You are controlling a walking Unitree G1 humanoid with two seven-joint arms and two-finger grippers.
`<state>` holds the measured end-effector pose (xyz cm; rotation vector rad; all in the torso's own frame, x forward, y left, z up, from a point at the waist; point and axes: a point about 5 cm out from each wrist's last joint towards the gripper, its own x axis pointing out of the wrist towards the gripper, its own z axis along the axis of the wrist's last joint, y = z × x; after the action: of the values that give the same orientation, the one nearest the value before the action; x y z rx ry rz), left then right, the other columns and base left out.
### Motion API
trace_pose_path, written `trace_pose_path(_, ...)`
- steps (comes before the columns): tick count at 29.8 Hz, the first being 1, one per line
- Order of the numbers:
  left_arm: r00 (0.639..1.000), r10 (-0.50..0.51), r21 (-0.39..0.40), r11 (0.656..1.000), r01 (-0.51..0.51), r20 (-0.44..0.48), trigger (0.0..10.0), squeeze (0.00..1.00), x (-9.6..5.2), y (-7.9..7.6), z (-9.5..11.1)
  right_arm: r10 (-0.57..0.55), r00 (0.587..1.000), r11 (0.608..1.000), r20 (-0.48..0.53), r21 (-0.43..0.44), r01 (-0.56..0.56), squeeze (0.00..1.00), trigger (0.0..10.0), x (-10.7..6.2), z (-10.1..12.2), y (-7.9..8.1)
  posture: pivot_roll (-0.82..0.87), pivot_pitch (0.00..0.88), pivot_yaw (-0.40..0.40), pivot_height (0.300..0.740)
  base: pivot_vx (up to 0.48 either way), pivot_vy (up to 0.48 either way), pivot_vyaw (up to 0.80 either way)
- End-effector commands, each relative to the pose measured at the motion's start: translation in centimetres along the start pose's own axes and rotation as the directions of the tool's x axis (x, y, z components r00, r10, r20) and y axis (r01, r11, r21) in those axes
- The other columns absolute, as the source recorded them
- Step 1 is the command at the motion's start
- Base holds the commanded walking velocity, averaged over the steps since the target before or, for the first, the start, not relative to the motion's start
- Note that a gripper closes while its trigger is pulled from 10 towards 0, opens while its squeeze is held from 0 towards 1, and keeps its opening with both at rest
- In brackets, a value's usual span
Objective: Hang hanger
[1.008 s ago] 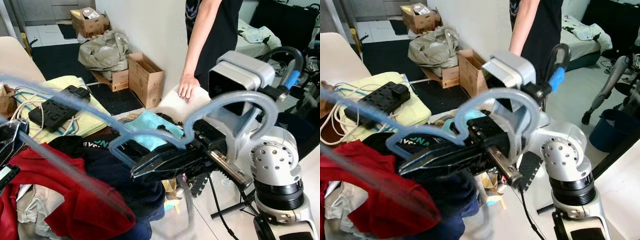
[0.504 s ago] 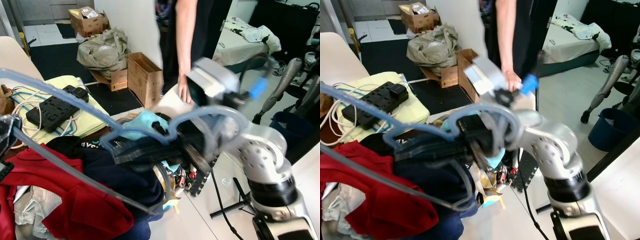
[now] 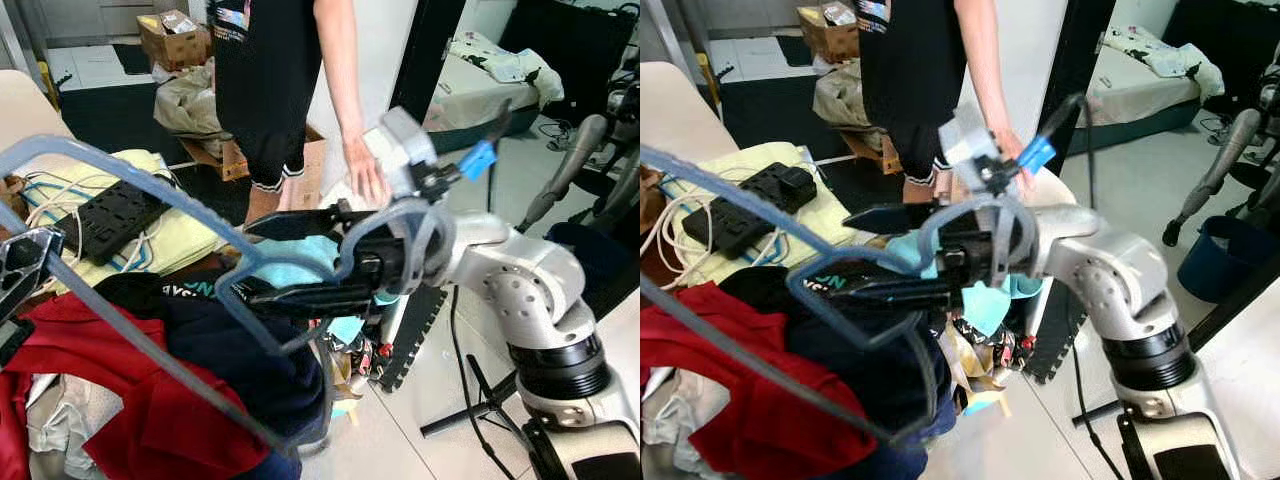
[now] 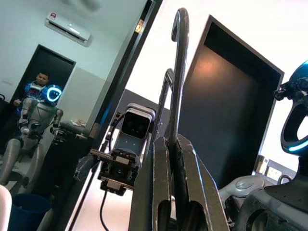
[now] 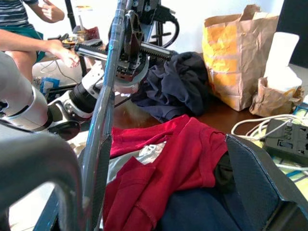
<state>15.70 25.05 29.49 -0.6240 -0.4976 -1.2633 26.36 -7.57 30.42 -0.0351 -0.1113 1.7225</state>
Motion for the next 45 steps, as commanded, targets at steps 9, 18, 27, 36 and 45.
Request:
trace_pose_path(9, 0.995, 0.088, 0.113, 0.990, -0.083, -0.039, 0.0, 0.00, 0.3, 0.2, 0.7, -0.007, 1.000, 0.999, 0.019, 0.046, 0.006, 0.00, 10.0, -2.9, 0.5, 0.4, 0.01, 0.058, -0.085, 0.740, 0.000, 0.000, 0.00)
trace_pose_path(18, 0.984, 0.141, 0.165, 0.979, -0.122, -0.111, 0.0, 0.00, 0.6, 0.5, 0.6, -0.108, 0.994, 0.985, -0.008, 0.132, 0.108, 0.00, 10.0, -3.2, -0.2, -0.8, 0.01, 0.060, -0.085, 0.740, 0.000, 0.000, 0.00)
trace_pose_path(27, 0.983, 0.142, 0.180, 0.976, -0.120, -0.116, 0.0, 0.00, 0.9, 0.6, 0.4, -0.100, 0.994, 0.983, -0.054, 0.151, 0.107, 0.00, 10.0, -2.6, -1.2, -0.7, 0.02, 0.062, -0.087, 0.740, 0.000, 0.000, 0.00)
trace_pose_path(36, 0.983, 0.158, 0.253, 0.959, -0.131, -0.089, 0.0, 0.00, 0.6, 0.2, 1.9, -0.019, 0.996, 0.979, -0.090, 0.201, 0.037, 0.00, 10.0, -3.0, -1.7, 0.7, 0.01, 0.062, -0.088, 0.740, 0.000, 0.000, 0.00)
trace_pose_path(45, 0.982, 0.172, 0.296, 0.944, -0.143, -0.074, 0.0, 0.00, 0.2, -0.2, 2.7, -0.066, 0.997, 0.964, -0.026, 0.257, 0.070, 0.00, 10.0, -3.8, -1.6, 0.6, 0.01, 0.059, -0.091, 0.740, 0.000, 0.000, 0.00)
